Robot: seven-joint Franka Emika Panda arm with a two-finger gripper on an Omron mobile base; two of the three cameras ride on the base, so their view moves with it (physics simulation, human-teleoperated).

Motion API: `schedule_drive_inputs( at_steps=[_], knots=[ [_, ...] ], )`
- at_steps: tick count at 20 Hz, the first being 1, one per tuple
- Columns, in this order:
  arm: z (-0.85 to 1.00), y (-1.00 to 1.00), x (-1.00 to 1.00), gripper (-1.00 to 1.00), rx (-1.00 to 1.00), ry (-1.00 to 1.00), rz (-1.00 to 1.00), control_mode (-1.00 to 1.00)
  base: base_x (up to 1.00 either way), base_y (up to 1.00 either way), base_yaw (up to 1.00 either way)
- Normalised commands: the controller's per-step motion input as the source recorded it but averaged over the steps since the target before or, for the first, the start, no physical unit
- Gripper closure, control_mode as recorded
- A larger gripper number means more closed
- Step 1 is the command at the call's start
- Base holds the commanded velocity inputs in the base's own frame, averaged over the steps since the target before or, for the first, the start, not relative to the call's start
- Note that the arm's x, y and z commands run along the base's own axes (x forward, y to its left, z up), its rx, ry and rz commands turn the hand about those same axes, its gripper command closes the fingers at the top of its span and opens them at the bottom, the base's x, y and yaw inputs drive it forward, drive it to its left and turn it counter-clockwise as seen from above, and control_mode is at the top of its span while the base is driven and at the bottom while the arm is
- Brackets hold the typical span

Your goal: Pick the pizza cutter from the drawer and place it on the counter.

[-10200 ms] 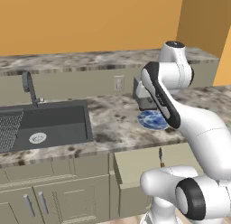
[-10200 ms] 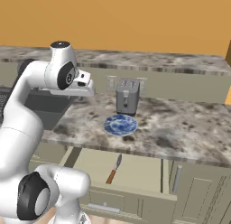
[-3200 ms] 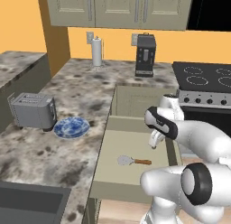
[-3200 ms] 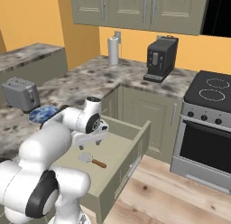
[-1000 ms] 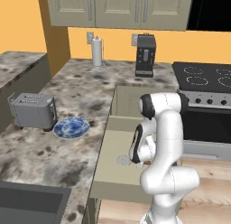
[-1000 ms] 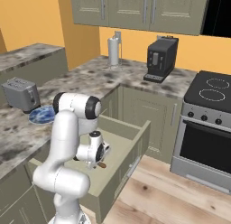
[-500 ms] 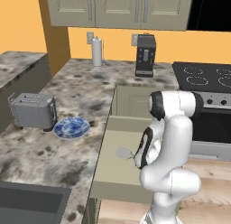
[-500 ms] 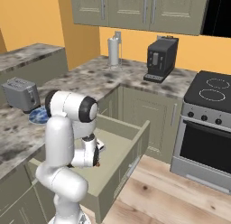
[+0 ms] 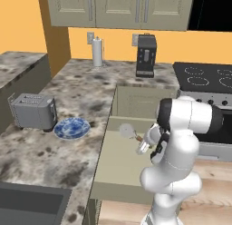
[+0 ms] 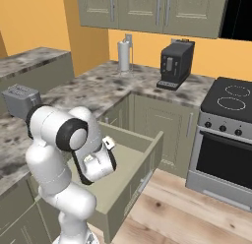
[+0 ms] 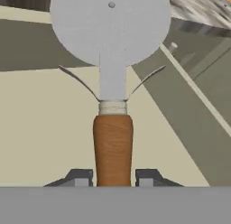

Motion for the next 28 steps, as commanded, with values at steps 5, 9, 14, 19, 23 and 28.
schedule_drive_inputs(
  at_steps=[5, 9, 14, 19, 23, 28],
  knots=[
    [1.0, -0.04, 0.71, 1.0, 0.32, -0.39, 0.05, -1.0, 0.0, 0.0, 0.0],
    [1.0, 0.09, 0.93, 1.0, 0.2, 0.07, 0.27, -1.0, 0.0, 0.0, 0.0],
    [1.0, 0.54, 0.57, 1.0, 0.01, 0.22, 0.57, -1.0, 0.0, 0.0, 0.0],
    [1.0, 0.58, 0.1, 1.0, 0.0, 0.0, 0.68, -1.0, 0.0, 0.0, 0.0],
    [0.97, 0.66, -0.08, 1.0, 0.0, 0.04, 0.7, -1.0, 0.0, 0.0, 0.0],
    [0.17, 0.33, -0.89, 1.0, -0.01, 0.09, 0.5, -1.0, 0.0, 0.0, 0.0]
  ],
)
